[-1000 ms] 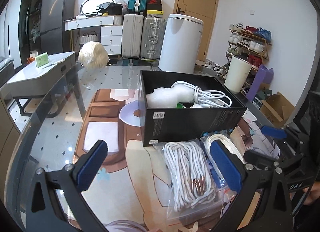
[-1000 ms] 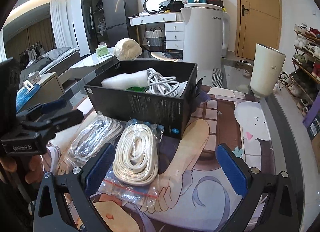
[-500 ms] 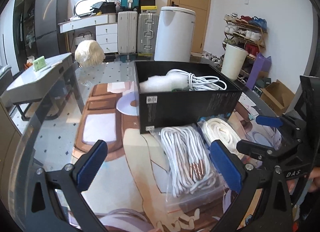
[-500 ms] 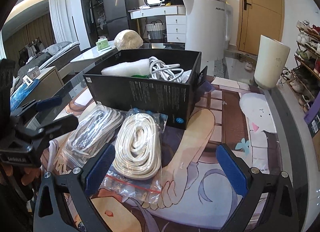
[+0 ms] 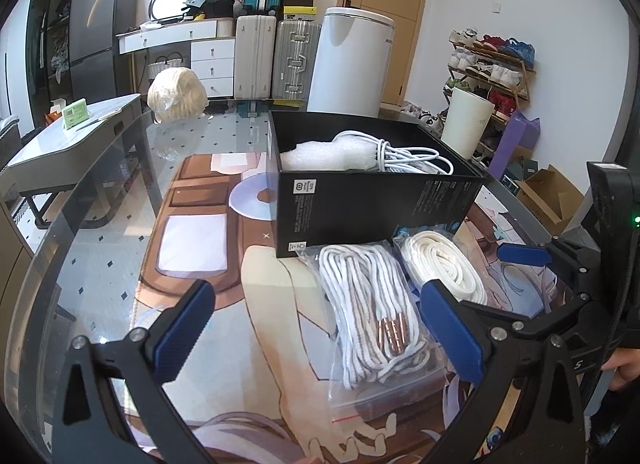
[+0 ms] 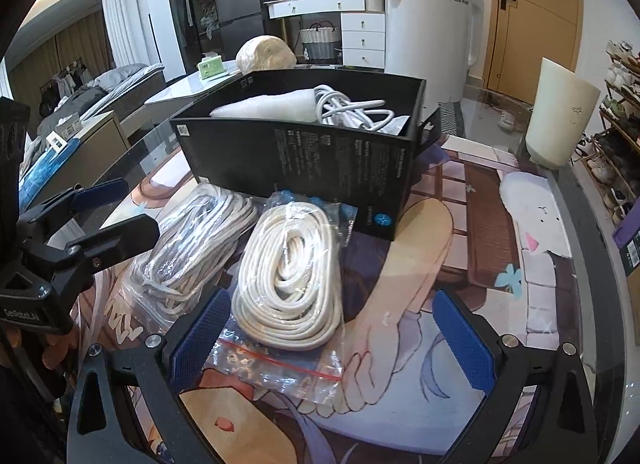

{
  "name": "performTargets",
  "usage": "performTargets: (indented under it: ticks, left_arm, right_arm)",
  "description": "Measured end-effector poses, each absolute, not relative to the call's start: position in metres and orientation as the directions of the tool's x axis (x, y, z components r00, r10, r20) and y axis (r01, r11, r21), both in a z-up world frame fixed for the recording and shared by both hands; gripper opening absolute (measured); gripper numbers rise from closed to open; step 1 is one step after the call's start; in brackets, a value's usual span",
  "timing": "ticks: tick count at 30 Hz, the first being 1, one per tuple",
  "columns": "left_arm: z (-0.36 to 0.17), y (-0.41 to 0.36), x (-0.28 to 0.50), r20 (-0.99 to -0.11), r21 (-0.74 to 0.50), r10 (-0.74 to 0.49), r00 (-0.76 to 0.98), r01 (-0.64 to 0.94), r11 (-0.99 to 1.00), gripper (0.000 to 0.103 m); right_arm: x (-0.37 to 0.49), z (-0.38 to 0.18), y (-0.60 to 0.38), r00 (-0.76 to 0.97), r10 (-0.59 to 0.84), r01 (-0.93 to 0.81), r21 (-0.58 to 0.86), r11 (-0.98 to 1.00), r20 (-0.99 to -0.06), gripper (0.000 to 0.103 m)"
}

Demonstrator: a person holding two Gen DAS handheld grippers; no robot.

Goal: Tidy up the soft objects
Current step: 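Withdraw both tools from the box toward the bagged ropes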

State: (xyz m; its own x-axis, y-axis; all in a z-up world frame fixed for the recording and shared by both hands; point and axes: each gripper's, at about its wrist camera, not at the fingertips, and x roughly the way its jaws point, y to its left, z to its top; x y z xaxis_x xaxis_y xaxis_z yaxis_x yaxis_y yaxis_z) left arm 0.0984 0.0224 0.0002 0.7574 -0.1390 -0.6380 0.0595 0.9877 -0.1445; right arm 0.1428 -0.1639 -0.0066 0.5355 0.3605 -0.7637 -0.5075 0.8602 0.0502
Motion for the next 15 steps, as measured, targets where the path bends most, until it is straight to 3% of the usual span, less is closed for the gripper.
performTargets:
  ticks: [15]
  left_arm:
    - [-0.004,0.037,0.100,-0.643,-0.216,-0.153,0.750,0.014,0.976,0.103]
  right_arm:
    - [0.157,-0.017,-0.138,0.477,0.315,-0.528,0.019,0.849,-0.820,0.102]
